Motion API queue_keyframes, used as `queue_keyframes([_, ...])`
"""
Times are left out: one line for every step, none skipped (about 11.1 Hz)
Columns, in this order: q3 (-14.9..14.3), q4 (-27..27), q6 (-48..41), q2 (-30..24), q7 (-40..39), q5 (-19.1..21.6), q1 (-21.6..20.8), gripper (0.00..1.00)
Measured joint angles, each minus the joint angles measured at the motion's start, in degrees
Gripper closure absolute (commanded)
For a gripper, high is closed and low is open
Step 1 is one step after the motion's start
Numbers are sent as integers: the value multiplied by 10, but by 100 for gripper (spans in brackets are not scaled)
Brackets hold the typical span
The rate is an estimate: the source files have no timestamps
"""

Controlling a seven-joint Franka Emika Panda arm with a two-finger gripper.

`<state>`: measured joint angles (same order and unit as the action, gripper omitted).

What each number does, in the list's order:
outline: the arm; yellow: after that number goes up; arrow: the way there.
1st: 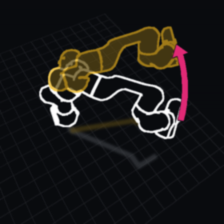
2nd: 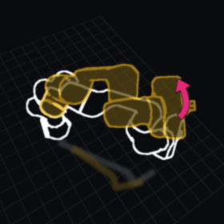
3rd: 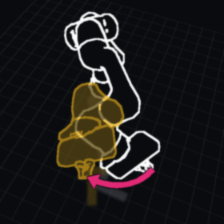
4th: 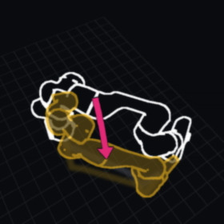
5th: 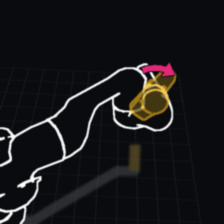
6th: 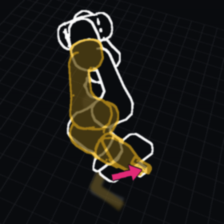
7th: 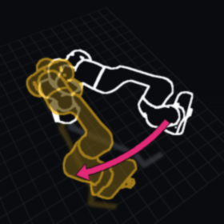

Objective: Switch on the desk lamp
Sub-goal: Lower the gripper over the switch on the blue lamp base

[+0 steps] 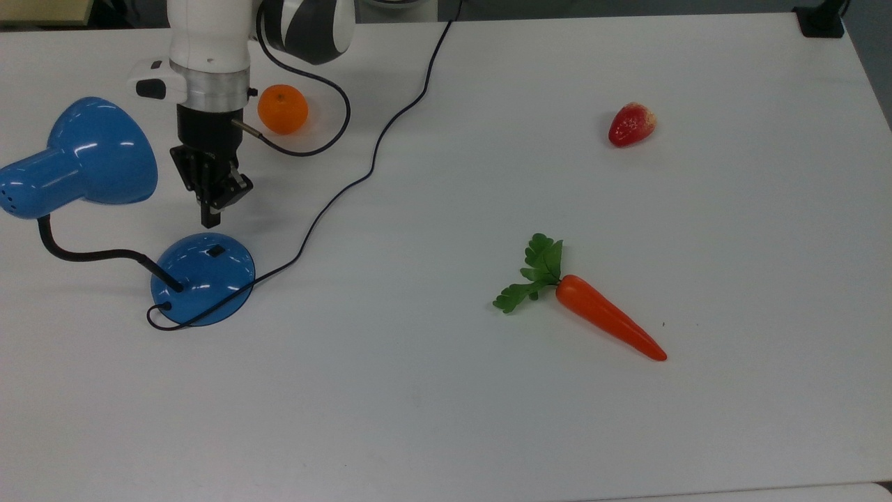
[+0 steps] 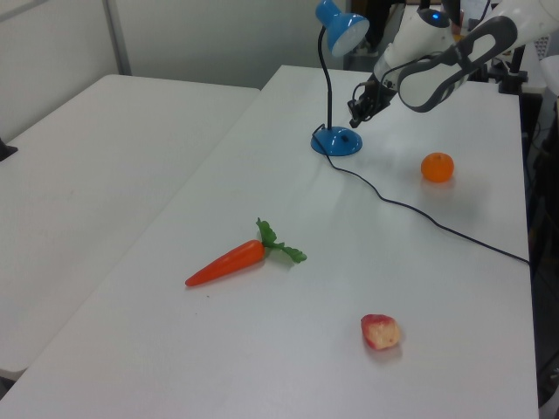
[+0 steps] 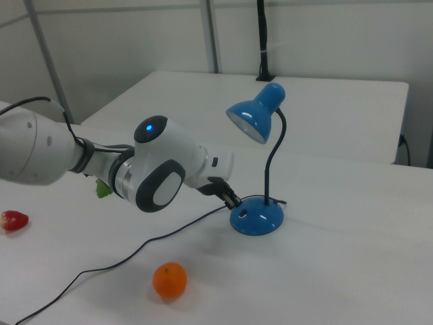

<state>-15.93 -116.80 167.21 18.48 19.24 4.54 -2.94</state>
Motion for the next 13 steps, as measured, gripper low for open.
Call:
queue_keyframes([0, 12, 0, 11, 4, 0, -1, 100])
queue_keyframes([0, 18, 0, 20, 4, 0, -1, 100])
queue_keyframes([0, 25, 0, 28, 5, 0, -3, 100])
queue_keyframes([0, 34, 0, 35, 5, 0, -4, 100])
queue_keyframes([0, 44, 0, 43, 6, 0, -5, 100])
queue_keyframes([0, 51, 0, 49, 6, 0, -5, 100])
queue_keyframes([0, 54, 0, 52, 6, 0, -5, 100])
queue_keyframes([0, 55, 0, 54, 6, 0, -5, 100])
queue_keyframes([0, 55, 0, 56, 6, 0, -5, 100])
queue_keyframes([0, 55, 0, 59, 6, 0, -5, 100])
queue_keyframes([0, 55, 0, 61, 6, 0, -5, 100])
queue_keyframes([0, 55, 0, 63, 6, -1, -6, 99])
queue_keyframes([0, 55, 0, 65, 6, -1, -6, 99])
